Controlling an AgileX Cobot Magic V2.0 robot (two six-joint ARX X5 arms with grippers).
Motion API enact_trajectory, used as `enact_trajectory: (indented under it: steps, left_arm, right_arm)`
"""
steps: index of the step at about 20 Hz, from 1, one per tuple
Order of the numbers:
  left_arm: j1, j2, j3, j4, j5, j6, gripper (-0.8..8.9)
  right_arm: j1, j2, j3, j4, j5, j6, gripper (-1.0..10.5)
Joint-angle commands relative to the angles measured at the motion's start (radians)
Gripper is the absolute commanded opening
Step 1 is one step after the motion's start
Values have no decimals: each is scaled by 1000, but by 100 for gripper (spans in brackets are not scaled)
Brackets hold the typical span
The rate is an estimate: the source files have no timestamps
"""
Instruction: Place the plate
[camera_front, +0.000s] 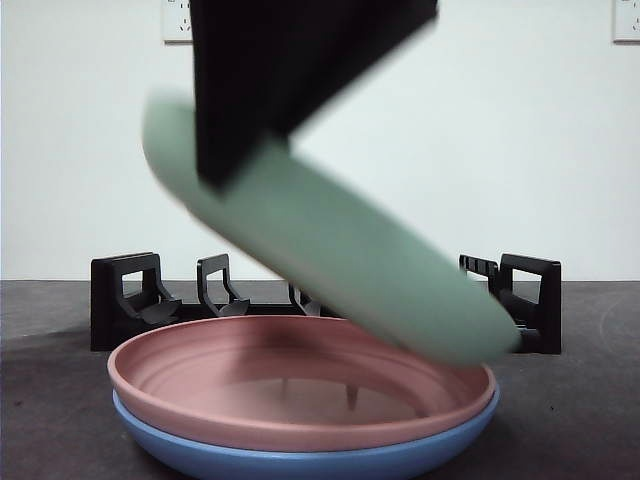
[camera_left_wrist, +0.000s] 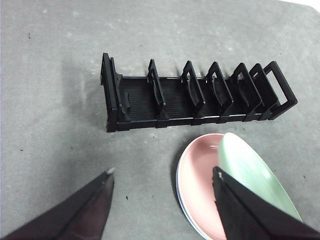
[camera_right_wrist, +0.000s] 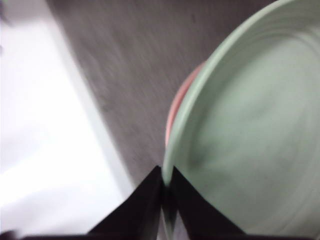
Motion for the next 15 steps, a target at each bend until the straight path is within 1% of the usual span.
enact_trajectory:
  steps: [1,8,12,15]
  left_arm:
    - [-3,5,16,11,-3,3,312]
    - [-3,5,16,11,-3,3,312]
    - [-3,5,16,11,-3,3,312]
    - [-3,5,16,11,-3,3,312]
  right_arm:
    - [12,59,15,11,9,-43,8]
    - [11,150,15,15,16,-138,8]
    - [11,176,15,30,13,-152,8]
    - [11,185,15,37,-5,-155,8]
